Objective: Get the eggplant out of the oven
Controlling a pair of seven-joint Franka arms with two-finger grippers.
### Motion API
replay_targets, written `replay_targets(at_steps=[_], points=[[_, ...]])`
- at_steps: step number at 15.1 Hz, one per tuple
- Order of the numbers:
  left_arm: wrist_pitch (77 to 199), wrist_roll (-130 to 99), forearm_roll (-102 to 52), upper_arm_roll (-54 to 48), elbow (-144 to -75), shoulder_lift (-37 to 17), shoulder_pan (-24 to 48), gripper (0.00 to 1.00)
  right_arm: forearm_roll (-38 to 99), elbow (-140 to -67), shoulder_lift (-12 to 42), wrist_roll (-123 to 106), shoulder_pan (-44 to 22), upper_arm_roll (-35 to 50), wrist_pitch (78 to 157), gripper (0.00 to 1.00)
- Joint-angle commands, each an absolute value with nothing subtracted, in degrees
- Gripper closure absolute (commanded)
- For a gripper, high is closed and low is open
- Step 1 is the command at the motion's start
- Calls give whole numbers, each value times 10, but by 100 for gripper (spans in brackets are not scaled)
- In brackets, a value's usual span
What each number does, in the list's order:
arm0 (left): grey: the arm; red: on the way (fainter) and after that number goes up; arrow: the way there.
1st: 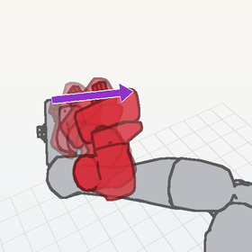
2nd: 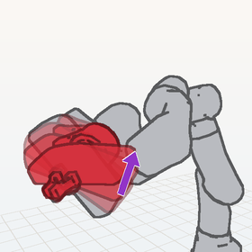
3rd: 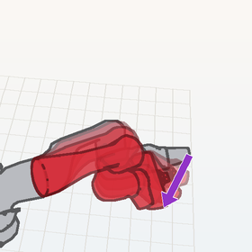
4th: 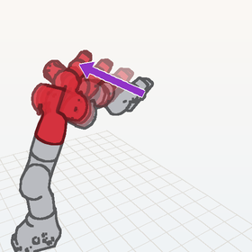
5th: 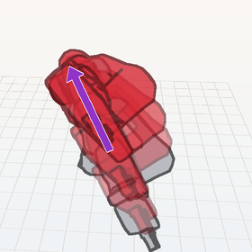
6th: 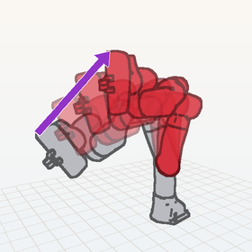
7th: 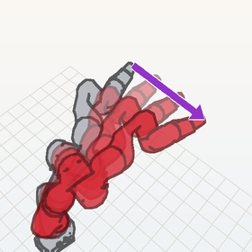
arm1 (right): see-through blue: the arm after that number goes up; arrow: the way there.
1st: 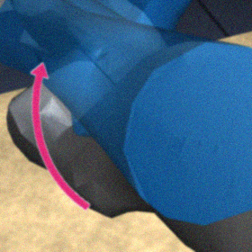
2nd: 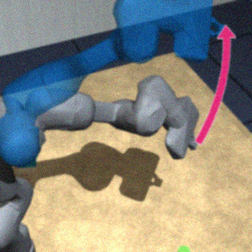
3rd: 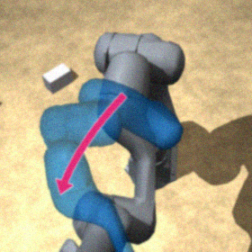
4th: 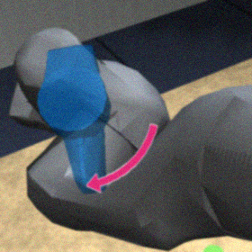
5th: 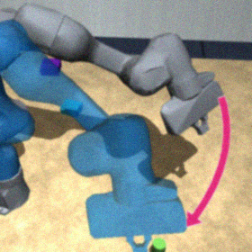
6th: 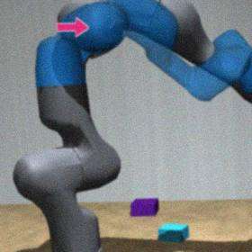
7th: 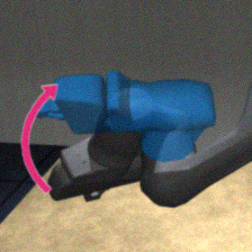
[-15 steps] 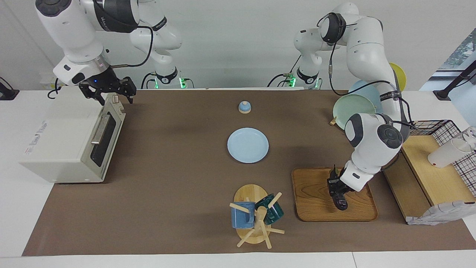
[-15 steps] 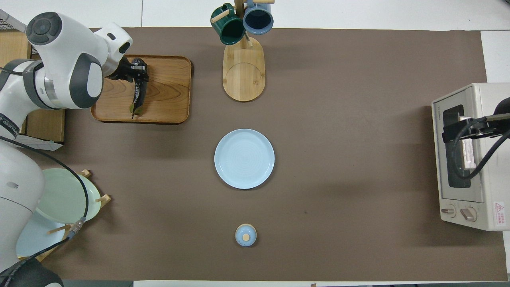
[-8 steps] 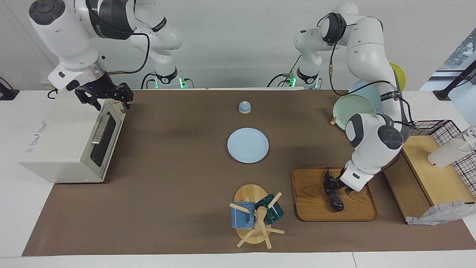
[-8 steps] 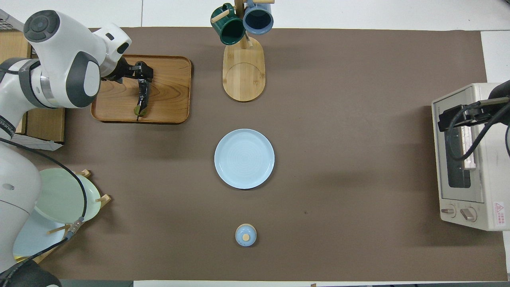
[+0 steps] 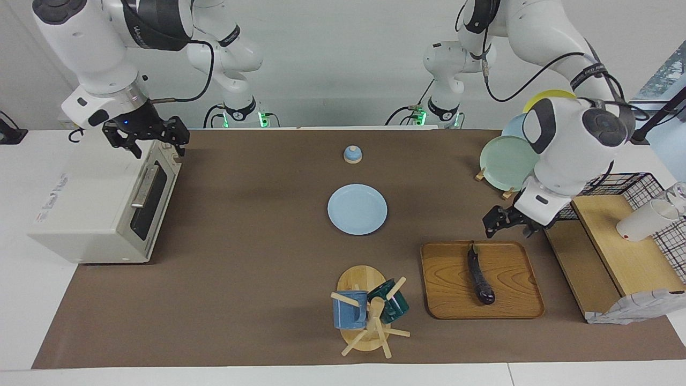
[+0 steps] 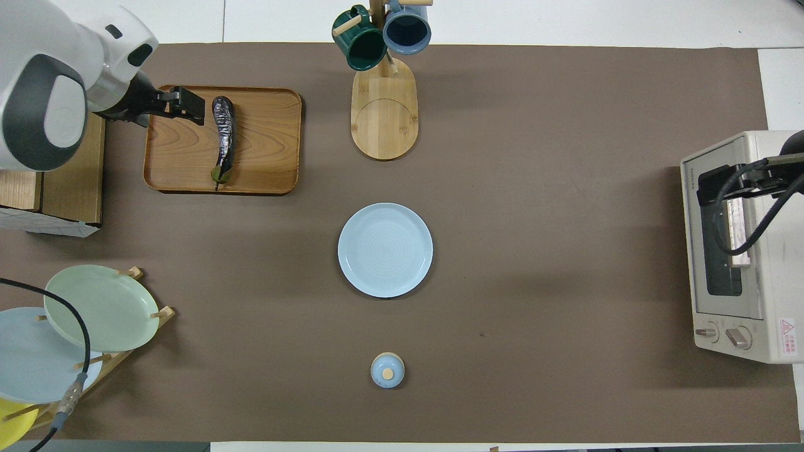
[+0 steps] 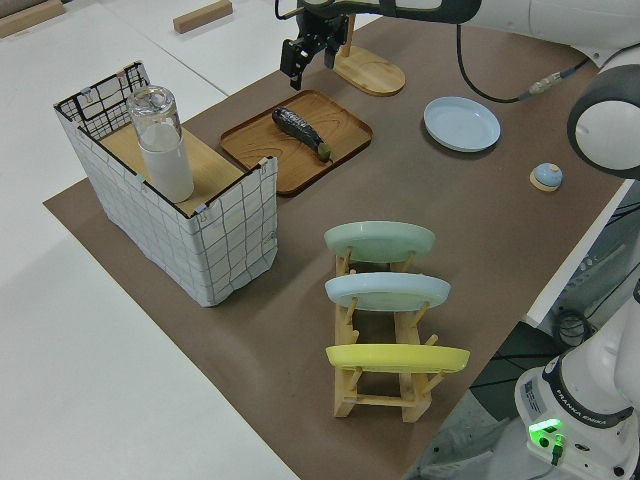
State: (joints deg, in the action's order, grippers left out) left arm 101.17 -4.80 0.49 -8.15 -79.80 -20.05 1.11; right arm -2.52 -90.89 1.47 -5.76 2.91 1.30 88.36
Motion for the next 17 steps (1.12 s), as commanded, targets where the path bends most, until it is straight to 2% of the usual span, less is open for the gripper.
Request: replay_targets(at_steps=[1, 6, 8, 11, 14, 17], points=[[959, -48, 13, -83, -840, -126, 4, 0, -11, -907, 11, -49, 37, 17, 875, 0], [943, -52, 13, -83, -964, 1, -13, 0, -10, -910, 5, -49, 32, 18, 876, 0], [942, -78, 12, -84, -997, 24, -12, 0, -10, -910, 5, -50, 32, 18, 875, 0], [892, -88, -9, -83, -978, 22, -10, 0, -8, -909, 5, -50, 33, 18, 871, 0], [816, -88, -19, -82, -929, 7, -9, 0, -7, -908, 3, -50, 32, 19, 869, 0], [802, -83, -19, -73, -912, 15, -6, 0, -6, -910, 0, -50, 32, 19, 870, 0]])
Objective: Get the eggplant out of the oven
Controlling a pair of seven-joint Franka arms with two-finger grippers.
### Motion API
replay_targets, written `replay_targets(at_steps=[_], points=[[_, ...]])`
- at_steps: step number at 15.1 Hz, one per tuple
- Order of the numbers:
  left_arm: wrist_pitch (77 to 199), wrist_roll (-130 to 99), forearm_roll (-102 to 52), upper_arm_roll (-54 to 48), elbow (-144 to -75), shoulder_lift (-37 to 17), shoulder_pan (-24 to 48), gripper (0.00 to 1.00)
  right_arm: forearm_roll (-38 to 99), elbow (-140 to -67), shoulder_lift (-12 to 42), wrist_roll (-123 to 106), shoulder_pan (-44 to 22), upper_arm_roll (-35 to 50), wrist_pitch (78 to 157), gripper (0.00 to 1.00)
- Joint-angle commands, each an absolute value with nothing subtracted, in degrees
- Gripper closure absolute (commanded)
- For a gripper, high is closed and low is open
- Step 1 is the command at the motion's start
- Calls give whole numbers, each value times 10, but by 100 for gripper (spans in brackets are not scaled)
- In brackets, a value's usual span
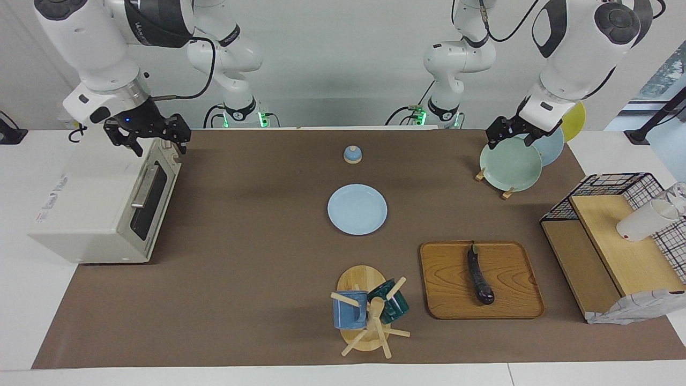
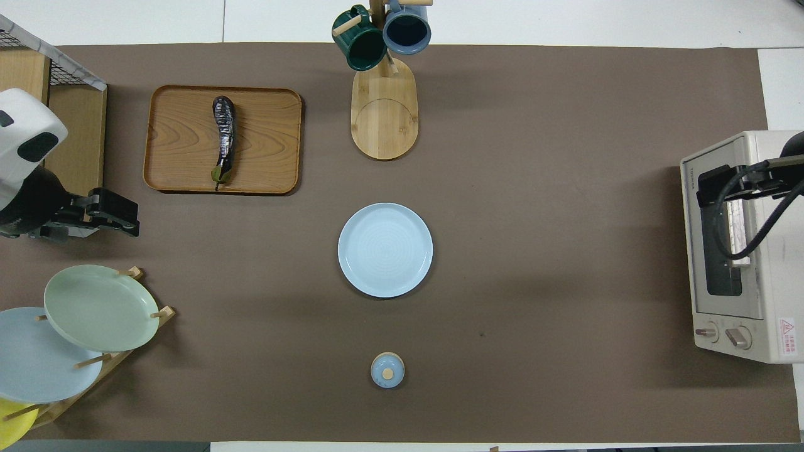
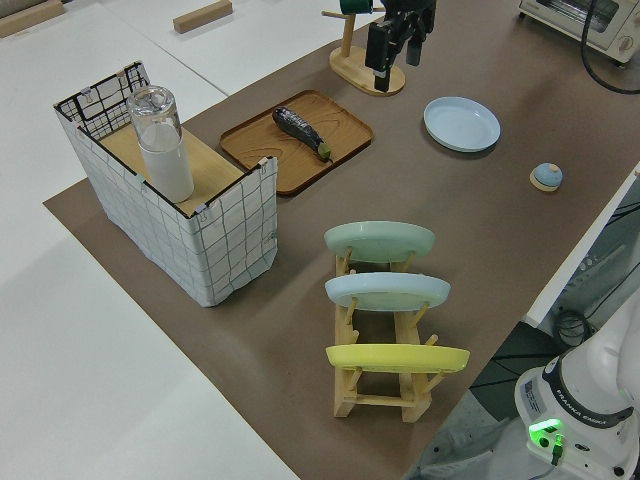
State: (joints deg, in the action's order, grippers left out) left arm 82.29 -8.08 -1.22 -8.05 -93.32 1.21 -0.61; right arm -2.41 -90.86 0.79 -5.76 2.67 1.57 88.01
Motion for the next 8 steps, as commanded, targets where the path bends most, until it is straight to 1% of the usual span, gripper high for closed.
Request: replay_targets(at_steps=[1, 6, 8], points=[[808, -82, -19, -74, -901, 13, -6, 0, -6, -910, 0, -50, 32, 19, 870, 0], [866, -65, -19, -78, -926, 18, -13, 0, -6, -909, 0, -52, 32, 20, 862, 0], [865, -61, -19, -77, -926, 19, -13, 0, -4, -909, 0, -52, 32, 21, 862, 0]])
